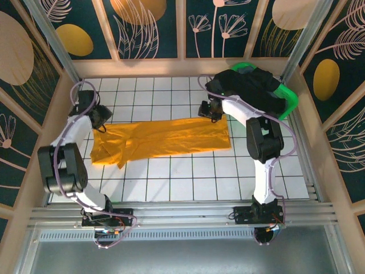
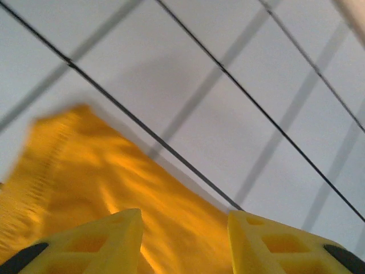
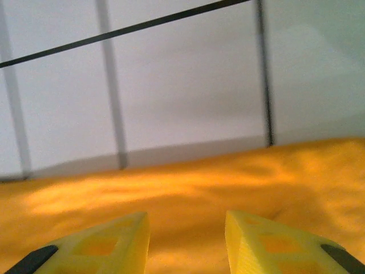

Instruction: Fold and stack the t-shirts

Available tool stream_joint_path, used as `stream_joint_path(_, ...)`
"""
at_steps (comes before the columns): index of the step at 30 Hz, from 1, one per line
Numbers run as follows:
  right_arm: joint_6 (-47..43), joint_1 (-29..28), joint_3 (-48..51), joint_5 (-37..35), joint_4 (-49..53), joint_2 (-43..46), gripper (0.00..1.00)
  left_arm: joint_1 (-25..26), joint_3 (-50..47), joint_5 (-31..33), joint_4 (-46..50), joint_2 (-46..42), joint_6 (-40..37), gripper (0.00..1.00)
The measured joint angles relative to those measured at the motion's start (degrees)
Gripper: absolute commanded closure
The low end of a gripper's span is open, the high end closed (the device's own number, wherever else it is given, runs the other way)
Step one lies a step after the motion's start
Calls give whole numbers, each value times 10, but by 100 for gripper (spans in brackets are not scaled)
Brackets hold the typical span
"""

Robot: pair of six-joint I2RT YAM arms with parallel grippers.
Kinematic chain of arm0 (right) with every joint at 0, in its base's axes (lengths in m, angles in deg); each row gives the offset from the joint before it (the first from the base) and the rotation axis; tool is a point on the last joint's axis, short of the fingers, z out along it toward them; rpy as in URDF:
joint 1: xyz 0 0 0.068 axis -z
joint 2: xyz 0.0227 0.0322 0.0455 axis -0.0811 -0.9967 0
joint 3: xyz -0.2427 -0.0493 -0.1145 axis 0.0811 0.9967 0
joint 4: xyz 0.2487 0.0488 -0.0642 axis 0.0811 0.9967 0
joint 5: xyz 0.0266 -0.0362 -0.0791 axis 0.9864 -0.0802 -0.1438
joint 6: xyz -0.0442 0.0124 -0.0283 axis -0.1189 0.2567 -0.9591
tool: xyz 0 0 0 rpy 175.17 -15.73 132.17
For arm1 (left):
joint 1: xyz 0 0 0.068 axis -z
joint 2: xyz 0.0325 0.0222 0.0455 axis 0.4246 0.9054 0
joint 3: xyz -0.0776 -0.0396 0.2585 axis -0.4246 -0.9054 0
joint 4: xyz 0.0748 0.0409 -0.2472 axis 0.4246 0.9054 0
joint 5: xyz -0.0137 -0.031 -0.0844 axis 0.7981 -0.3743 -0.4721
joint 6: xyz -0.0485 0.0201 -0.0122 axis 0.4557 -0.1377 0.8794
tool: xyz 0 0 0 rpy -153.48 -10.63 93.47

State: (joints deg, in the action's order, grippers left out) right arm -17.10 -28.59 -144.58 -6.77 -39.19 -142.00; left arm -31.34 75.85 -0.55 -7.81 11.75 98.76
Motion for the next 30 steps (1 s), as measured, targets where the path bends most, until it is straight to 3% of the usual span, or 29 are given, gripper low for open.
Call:
stream_joint_path(5, 5, -30, 70, 57, -36, 95, 56, 15, -85, -103, -27, -10, -53, 54)
stream_joint_path(11, 19, -40, 115, 93, -62, 123, 54, 15, -150, -163, -41, 11, -102, 51)
stream_joint_path(24, 47, -65, 151, 106, -86, 123, 53, 21, -174, -212, -95, 25, -119, 53)
stream_joint_path(30, 49, -65, 152, 106, -88, 123, 53, 26, -174, -229, -108, 26, -119, 66)
